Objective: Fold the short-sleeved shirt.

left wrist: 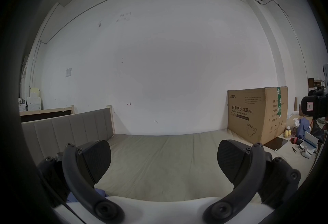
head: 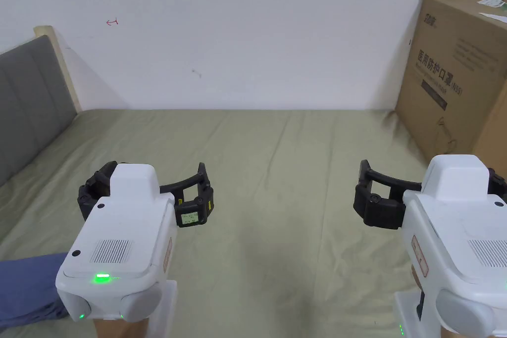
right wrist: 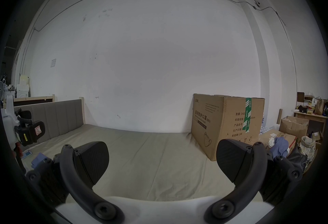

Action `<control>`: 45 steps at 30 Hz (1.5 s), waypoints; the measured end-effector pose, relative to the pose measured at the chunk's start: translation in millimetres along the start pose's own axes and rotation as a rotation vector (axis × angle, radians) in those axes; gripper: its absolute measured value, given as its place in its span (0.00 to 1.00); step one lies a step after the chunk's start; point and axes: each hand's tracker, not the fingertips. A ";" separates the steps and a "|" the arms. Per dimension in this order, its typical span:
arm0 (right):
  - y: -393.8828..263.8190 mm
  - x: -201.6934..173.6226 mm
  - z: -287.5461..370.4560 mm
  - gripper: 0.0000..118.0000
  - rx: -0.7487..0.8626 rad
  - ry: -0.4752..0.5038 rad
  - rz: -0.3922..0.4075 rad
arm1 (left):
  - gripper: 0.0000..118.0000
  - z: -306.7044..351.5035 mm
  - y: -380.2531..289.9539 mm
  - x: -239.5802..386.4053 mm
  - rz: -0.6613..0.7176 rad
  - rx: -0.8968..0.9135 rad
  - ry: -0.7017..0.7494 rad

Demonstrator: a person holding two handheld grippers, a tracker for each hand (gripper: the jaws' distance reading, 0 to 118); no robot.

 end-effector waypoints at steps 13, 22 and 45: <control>-6.3 4.2 -4.4 1.00 -0.024 -0.002 -0.030 | 1.00 -0.1 -0.3 -0.9 0.004 0.005 0.000; -2.8 6.8 -3.0 1.00 0.004 0.033 -0.015 | 1.00 0.2 0.1 0.4 0.004 0.010 0.003; 0.6 0.6 0.6 1.00 0.011 0.052 0.003 | 1.00 1.6 -1.0 -0.3 -0.001 0.005 0.005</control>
